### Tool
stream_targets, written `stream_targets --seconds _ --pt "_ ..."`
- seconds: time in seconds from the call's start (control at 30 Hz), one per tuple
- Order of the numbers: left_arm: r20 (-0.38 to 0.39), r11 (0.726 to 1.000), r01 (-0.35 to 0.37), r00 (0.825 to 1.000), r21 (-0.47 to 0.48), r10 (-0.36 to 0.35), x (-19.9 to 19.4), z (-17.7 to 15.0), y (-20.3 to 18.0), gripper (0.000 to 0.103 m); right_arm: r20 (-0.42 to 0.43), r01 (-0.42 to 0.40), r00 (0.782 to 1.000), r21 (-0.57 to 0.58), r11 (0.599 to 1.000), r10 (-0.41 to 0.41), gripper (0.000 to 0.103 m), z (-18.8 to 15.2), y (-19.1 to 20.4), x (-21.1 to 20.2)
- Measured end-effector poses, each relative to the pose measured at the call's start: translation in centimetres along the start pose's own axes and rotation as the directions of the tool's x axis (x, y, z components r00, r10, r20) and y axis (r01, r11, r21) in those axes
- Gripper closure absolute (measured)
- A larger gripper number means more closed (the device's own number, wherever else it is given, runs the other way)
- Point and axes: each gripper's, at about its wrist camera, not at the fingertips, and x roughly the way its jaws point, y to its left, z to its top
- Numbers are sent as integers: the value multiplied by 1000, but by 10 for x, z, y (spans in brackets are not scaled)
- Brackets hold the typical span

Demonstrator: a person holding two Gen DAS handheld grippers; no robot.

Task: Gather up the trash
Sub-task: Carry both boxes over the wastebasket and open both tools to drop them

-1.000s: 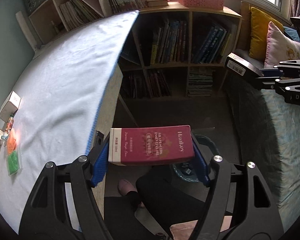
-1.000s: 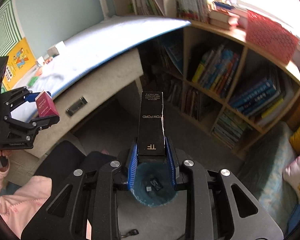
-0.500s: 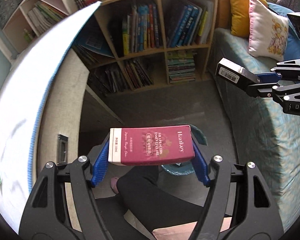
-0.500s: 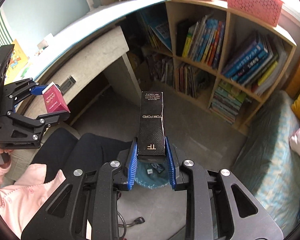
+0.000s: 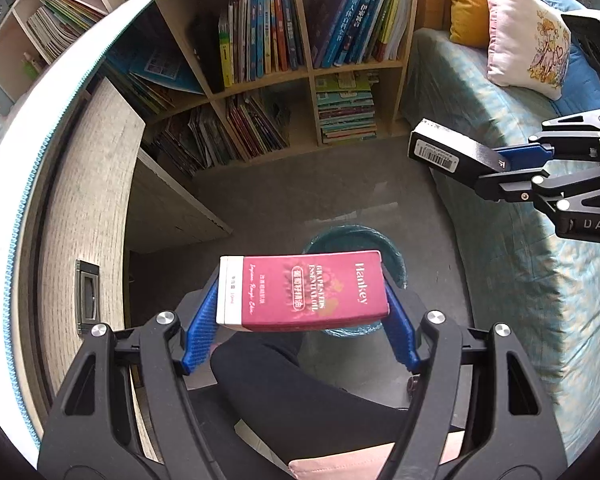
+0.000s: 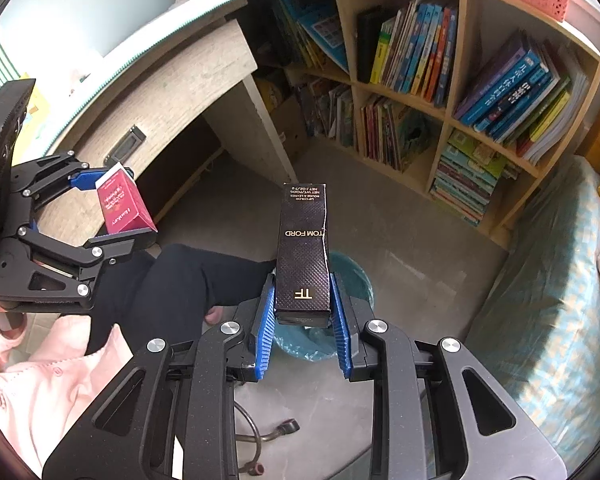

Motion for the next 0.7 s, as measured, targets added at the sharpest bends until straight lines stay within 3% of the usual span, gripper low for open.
stream_targets --seconds 0.6,0.7 --pt "-57 999 42 998 16 -41 29 -2 -6 35 -54 -34 998 21 999 35 76 -4 -2 25" --pt "-64 998 50 997 26 -48 34 -2 -8 28 -44 -23 999 16 1000 24 71 -4 -1 24"
